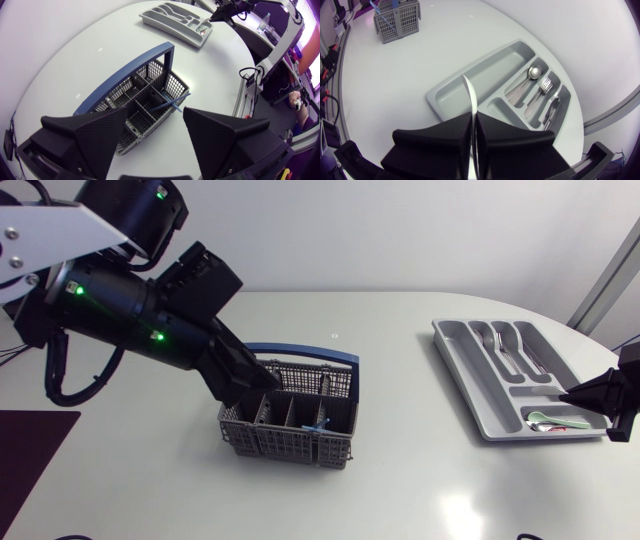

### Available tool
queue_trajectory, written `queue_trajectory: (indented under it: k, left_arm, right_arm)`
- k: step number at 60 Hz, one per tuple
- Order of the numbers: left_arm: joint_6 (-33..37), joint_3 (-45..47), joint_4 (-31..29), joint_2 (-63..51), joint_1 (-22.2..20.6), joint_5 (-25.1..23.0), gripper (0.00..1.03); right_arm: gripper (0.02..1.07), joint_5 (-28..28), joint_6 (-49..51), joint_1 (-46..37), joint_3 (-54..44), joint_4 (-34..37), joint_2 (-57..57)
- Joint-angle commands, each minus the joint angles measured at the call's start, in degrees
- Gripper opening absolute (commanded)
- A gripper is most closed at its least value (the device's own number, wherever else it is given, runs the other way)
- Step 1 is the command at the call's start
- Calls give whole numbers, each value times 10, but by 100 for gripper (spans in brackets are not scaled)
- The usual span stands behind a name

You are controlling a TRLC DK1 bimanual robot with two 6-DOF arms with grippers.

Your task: Unload the cutlery basket into the drawer organizer.

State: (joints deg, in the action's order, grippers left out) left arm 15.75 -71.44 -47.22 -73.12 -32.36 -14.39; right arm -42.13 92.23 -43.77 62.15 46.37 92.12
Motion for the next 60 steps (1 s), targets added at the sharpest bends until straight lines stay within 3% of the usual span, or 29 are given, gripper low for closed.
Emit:
queue_trajectory:
  k: [1, 15, 35, 42, 49, 60]
  left_arm:
    - [20, 17, 2, 10, -3, 7, 80]
    - [37, 38, 4, 15, -8, 19, 89]
    - [39, 59, 21, 16, -8, 19, 89]
    - [44, 65, 25, 16, -7, 19, 89]
    - [49, 71, 27, 16, -8, 19, 89]
    - [54, 84, 36, 15, -17, 20, 89]
  right_arm:
    - [8, 9, 78, -15, 37, 28, 60]
    - [8, 58, 139, -20, 96, 35, 147]
    - [8, 117, 161, -15, 162, 49, 243]
    - [21, 123, 161, -13, 163, 29, 258]
    - [55, 117, 138, -14, 162, -11, 257]
    - [63, 87, 96, -19, 160, -51, 235]
